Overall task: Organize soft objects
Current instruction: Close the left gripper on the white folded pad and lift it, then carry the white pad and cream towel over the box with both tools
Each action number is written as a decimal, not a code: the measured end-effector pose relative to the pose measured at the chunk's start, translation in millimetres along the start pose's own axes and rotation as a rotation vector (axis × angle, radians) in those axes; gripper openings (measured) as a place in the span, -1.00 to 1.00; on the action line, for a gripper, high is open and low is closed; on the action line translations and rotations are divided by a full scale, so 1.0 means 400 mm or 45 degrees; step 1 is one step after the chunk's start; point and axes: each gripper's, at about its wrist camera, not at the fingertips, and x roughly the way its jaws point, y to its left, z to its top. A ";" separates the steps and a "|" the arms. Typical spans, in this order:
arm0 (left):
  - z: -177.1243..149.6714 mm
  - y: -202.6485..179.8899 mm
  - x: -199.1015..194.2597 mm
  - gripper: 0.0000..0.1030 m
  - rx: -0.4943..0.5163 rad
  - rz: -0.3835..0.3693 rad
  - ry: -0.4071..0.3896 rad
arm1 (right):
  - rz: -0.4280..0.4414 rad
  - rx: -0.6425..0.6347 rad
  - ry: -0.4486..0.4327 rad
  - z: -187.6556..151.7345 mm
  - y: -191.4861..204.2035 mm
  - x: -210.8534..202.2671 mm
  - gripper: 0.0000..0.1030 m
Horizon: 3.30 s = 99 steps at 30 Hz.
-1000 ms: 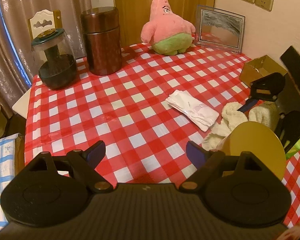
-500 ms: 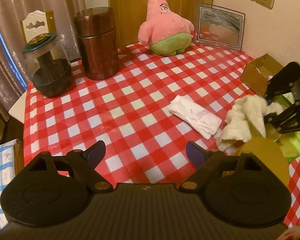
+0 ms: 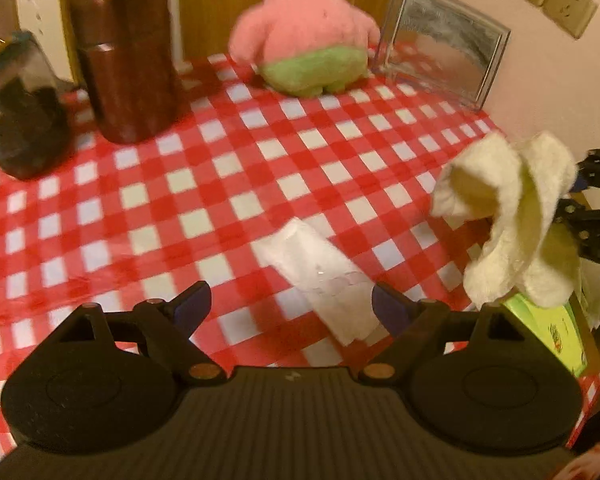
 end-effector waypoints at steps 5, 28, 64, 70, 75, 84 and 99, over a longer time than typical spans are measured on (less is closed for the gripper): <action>0.027 -0.021 0.112 0.66 -0.061 -0.034 0.144 | -0.022 0.131 -0.009 0.017 -0.048 0.010 -0.49; 0.062 0.023 0.282 -0.68 -0.282 -0.251 0.357 | -0.009 0.181 0.017 -0.002 -0.061 0.067 -0.49; -0.153 -0.215 -0.472 -0.84 -0.166 -0.052 -0.373 | -0.079 0.472 -0.262 -0.169 0.020 -0.519 -0.49; -0.249 -0.298 -0.514 -0.84 -0.176 -0.102 -0.429 | -0.125 0.546 -0.279 -0.271 0.008 -0.609 -0.49; -0.322 -0.362 -0.520 -0.84 -0.215 -0.154 -0.469 | -0.172 0.660 -0.305 -0.366 -0.010 -0.675 -0.49; -0.415 -0.465 -0.499 -0.84 -0.247 -0.190 -0.462 | -0.240 0.816 -0.274 -0.521 -0.029 -0.734 -0.49; -0.446 -0.591 -0.433 -0.84 -0.178 -0.197 -0.384 | -0.277 0.866 -0.272 -0.601 -0.049 -0.757 -0.49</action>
